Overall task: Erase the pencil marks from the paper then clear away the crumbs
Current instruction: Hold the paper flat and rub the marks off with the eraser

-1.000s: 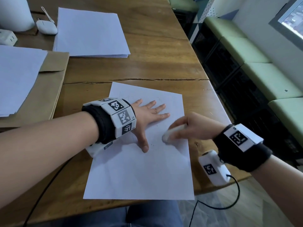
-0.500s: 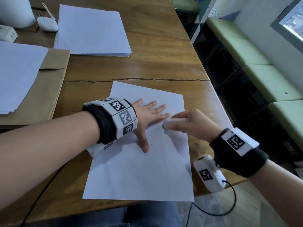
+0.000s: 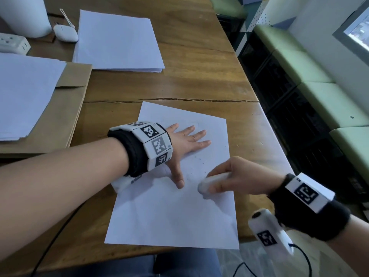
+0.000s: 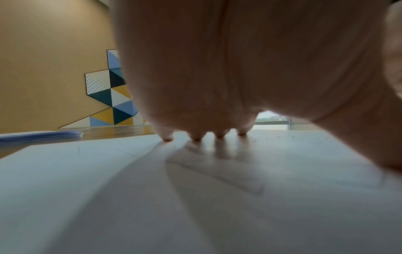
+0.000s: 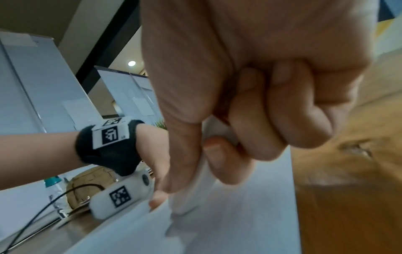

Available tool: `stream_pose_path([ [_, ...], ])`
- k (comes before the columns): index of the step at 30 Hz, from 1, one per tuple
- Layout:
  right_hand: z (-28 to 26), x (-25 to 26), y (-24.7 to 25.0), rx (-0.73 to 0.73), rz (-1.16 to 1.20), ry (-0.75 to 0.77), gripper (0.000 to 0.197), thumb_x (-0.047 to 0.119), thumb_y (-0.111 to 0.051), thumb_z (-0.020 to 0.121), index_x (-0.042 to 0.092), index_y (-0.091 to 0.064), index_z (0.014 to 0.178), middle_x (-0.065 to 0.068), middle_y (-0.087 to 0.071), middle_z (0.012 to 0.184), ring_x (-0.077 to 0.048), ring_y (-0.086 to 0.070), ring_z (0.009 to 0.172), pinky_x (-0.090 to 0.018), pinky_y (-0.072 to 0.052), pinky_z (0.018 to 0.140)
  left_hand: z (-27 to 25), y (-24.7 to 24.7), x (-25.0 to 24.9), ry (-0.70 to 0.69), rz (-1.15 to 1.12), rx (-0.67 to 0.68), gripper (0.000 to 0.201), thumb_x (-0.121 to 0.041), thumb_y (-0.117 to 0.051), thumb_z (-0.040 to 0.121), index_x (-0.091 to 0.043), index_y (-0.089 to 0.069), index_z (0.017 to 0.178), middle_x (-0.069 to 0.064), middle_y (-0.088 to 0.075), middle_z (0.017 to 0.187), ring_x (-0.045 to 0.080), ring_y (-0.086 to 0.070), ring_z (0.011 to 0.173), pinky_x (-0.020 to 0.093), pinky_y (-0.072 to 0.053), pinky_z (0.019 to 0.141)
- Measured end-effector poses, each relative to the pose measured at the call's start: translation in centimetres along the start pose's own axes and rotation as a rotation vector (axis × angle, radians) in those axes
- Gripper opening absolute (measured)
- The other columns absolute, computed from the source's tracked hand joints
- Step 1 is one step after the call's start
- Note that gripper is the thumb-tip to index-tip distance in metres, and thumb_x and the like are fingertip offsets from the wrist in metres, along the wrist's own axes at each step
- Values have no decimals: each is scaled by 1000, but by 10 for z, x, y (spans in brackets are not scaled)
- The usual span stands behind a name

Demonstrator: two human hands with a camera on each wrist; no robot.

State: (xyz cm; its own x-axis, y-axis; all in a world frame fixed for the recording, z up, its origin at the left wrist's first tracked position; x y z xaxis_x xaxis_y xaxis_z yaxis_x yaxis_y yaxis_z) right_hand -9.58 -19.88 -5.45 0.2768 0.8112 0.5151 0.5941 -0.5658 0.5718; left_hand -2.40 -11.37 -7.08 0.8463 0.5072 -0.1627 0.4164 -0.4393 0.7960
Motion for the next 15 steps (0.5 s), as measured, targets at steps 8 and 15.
stream_pose_path([
  [8, 5, 6, 16, -223, 68, 35, 17, 33, -74, 75, 25, -74, 89, 13, -73, 79, -2, -65, 80, -17, -51, 77, -1, 1, 2, 16, -2, -13, 132, -58, -75, 62, -28, 22, 146, -7, 28, 153, 17, 25, 142, 48, 12, 114],
  [15, 15, 31, 32, -382, -48, 88, 23, 36, -72, 77, 27, -73, 98, 11, -68, 80, 0, -58, 73, -3, -41, 63, 0, 0, 1, 21, -15, -40, 133, -57, -77, 60, -28, 19, 147, -6, 25, 155, 17, 24, 142, 46, 11, 114],
])
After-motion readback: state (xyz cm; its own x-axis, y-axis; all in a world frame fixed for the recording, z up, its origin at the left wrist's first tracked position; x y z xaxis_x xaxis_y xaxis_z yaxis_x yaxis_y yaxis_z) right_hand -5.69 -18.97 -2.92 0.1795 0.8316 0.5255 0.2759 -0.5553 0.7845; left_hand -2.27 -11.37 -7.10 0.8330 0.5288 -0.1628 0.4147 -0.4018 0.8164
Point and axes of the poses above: each hand's wrist, its own z-axis towards the middle knuckle, its own y-axis out of the back of the hand, x = y × z, the point moved 8 cm from there along z, towards the middle knuckle
